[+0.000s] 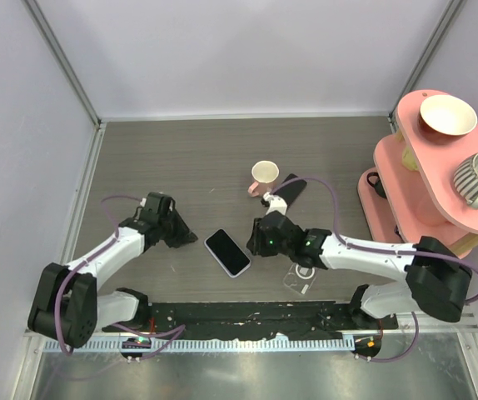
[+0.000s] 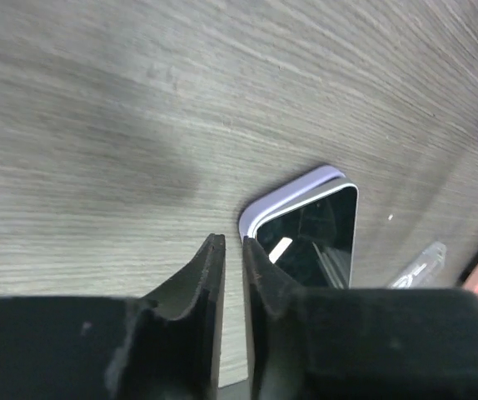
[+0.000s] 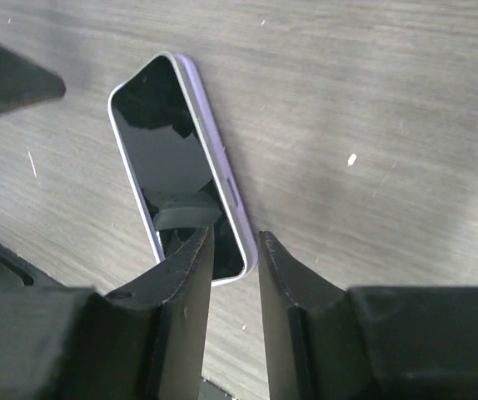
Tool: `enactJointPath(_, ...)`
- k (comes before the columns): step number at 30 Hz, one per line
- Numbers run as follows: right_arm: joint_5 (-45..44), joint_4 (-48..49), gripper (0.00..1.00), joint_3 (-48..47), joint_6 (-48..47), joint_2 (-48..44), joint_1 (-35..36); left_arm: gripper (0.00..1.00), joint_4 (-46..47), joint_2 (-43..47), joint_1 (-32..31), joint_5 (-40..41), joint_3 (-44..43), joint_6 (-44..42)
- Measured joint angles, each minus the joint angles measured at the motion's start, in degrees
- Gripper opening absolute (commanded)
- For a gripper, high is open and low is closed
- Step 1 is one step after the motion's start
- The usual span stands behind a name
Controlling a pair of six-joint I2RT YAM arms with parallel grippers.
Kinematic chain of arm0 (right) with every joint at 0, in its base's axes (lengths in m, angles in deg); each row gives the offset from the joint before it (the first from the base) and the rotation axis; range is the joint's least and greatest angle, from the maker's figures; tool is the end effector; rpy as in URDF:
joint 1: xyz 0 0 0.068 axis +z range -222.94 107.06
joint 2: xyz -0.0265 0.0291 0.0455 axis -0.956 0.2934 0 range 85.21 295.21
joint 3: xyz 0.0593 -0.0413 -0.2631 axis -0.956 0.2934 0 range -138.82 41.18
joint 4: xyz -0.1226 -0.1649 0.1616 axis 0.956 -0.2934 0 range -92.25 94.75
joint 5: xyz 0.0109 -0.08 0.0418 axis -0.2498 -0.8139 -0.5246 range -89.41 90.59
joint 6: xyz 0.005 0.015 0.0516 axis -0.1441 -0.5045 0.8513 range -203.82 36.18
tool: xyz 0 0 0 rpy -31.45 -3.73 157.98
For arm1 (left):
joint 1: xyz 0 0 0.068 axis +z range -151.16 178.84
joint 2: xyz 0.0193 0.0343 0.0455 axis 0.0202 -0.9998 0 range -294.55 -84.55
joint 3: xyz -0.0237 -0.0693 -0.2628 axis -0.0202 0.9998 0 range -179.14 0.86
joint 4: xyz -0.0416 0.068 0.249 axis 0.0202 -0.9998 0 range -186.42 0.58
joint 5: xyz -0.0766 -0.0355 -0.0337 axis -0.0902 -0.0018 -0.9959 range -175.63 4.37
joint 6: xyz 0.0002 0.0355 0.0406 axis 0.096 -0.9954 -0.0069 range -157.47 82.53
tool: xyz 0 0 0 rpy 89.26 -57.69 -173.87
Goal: Put the phone into the phone case
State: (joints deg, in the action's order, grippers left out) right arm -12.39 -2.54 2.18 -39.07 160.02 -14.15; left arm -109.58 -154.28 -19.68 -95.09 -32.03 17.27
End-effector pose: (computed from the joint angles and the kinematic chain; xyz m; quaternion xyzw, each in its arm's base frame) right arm 0.1437 0.2216 0.1993 -0.0667 0.9102 0.2465 0.3261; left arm 0.2067 -0.0755 0.1708 -0.2748 0.9155 -0.2323 0.1799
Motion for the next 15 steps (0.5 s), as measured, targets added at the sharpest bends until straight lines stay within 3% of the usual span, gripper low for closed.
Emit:
enactJointPath(4, 5.7, 3.5, 0.21, 0.0, -4.1, 3.3, -5.1, 0.39, 2.3, 1.9, 0.0, -2.7, 3.1, 0.1)
enactJointPath(15, 21.6, 23.4, 0.14, 5.9, -0.8, 12.6, -6.6, 0.43, 7.1, 5.0, -0.2, -6.6, 8.5, 0.8)
